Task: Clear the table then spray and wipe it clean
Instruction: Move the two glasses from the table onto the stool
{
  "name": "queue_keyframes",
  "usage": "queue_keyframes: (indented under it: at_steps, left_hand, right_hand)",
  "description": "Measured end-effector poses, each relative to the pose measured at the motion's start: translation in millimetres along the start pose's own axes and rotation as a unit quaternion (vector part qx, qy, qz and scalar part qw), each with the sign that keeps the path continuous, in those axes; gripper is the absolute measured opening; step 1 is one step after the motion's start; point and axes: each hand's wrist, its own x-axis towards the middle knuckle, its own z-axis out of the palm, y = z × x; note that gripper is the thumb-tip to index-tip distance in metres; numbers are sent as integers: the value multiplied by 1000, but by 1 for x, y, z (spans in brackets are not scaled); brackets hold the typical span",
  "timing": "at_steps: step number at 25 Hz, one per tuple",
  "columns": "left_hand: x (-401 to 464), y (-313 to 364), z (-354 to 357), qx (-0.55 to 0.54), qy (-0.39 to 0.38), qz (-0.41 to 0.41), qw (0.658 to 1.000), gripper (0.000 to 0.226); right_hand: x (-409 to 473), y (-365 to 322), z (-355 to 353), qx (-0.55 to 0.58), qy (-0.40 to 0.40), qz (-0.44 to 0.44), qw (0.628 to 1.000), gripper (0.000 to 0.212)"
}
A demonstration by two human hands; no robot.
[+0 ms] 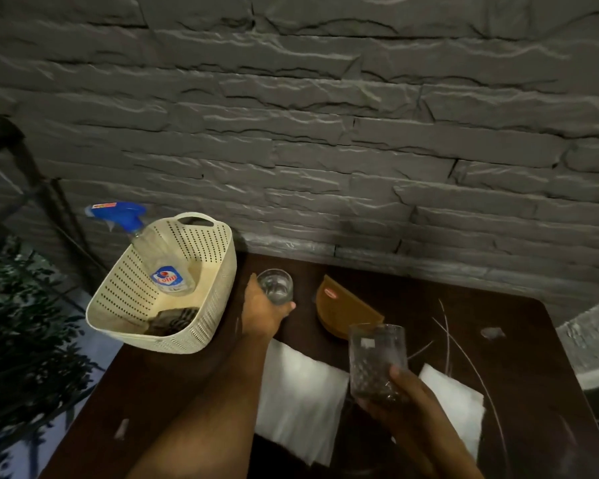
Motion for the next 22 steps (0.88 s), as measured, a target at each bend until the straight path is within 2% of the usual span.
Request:
queue_keyframes:
  at_steps: [3, 7, 11, 15, 17, 20, 22]
  left_hand:
    - [-5, 1, 1, -13, 29, 6, 999, 107]
    - [-33, 1, -17, -31, 39, 34, 998, 104]
    - [-87, 6, -66, -111, 53, 44, 991, 100]
    - [-167, -1, -141, -171, 89, 47, 980, 107]
    - [-211, -26, -178, -186, 122, 53, 973, 101]
    - [-265, -73, -224, -183, 179, 27, 966, 99]
    - [-296, -111, -265, -178, 213, 9, 961, 88]
  right_hand:
    - [0, -3, 3, -18, -38, -31, 999, 87]
    - [-5, -13, 19, -100, -25, -86, 991, 96]
    - [-14, -22, 38, -191, -14, -160, 968, 70]
    - [-27, -10, 63, -248, -40, -218, 943, 73]
    - [-37, 13, 84, -278, -78, -200, 936, 82]
    - [-58, 55, 125, -313, -154, -148, 925, 82]
    - [-68, 94, 170, -407, -218, -137, 877, 71]
